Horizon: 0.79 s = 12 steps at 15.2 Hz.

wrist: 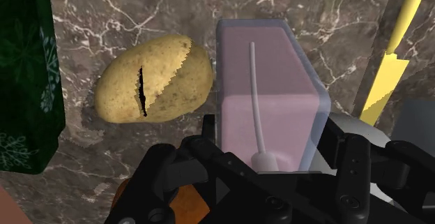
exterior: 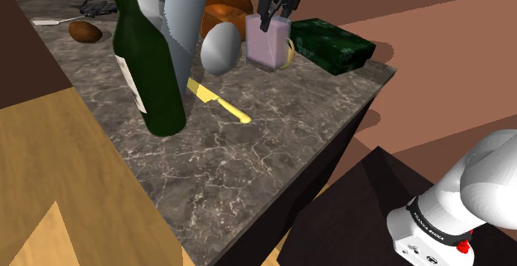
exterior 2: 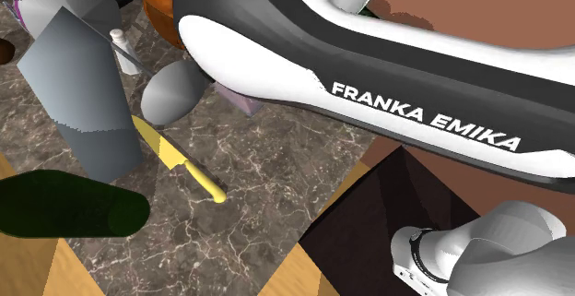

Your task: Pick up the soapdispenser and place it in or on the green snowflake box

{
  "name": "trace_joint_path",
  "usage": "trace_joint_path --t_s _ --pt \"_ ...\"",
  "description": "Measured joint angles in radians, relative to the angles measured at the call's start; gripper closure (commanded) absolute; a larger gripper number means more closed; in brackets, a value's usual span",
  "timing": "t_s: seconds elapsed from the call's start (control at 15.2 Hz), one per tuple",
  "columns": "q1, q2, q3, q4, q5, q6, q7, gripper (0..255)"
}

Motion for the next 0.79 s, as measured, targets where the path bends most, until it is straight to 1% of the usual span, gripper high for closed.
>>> trace_joint_path --t_s 0.79 --pt "0.000 0.044 0.002 0.215 -0.009 -0.172 0.004 255"
